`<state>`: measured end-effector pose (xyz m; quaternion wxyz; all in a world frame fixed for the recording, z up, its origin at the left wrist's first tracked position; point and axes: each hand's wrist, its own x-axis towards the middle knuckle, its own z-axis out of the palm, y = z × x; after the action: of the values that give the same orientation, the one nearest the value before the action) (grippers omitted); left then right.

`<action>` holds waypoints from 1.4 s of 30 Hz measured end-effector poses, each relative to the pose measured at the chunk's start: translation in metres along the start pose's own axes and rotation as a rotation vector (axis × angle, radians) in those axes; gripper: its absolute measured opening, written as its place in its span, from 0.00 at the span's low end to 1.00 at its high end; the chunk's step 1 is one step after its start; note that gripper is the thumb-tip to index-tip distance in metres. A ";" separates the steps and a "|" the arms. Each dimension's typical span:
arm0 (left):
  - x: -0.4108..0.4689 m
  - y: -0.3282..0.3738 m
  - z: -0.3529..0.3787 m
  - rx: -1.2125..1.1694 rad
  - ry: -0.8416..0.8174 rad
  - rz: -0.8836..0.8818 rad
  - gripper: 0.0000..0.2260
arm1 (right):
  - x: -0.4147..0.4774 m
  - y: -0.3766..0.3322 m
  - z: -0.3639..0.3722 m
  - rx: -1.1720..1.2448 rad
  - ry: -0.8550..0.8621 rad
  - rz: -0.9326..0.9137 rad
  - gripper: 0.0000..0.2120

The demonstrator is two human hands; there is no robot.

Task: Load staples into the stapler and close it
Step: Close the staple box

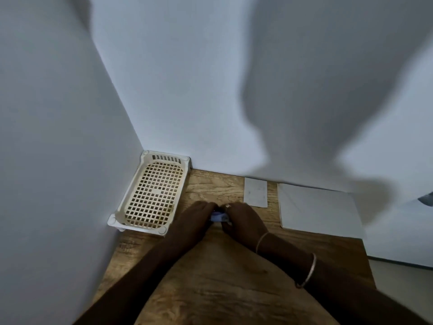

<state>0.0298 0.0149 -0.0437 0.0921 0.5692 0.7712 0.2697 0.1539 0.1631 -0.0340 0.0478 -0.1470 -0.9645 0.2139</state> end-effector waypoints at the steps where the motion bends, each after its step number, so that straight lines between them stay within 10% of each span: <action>1: 0.002 -0.012 -0.015 0.004 0.019 -0.010 0.13 | 0.020 -0.010 0.000 -0.018 0.015 -0.040 0.12; 29: 0.067 -0.184 -0.107 -0.040 0.013 -0.274 0.16 | 0.245 -0.066 0.068 -0.197 -0.035 -0.125 0.05; 37: 0.039 -0.168 -0.114 -0.141 0.028 -0.328 0.38 | 0.223 -0.080 0.046 -0.045 0.107 -0.166 0.13; 42: -0.009 -0.146 -0.102 -0.235 0.185 -0.380 0.23 | 0.185 -0.099 0.063 -0.014 0.106 -0.197 0.16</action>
<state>-0.1338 -0.0552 -0.0356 0.1359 0.3720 0.8330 0.3863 -0.0586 0.1084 -0.0431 0.1186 -0.0630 -0.9719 0.1931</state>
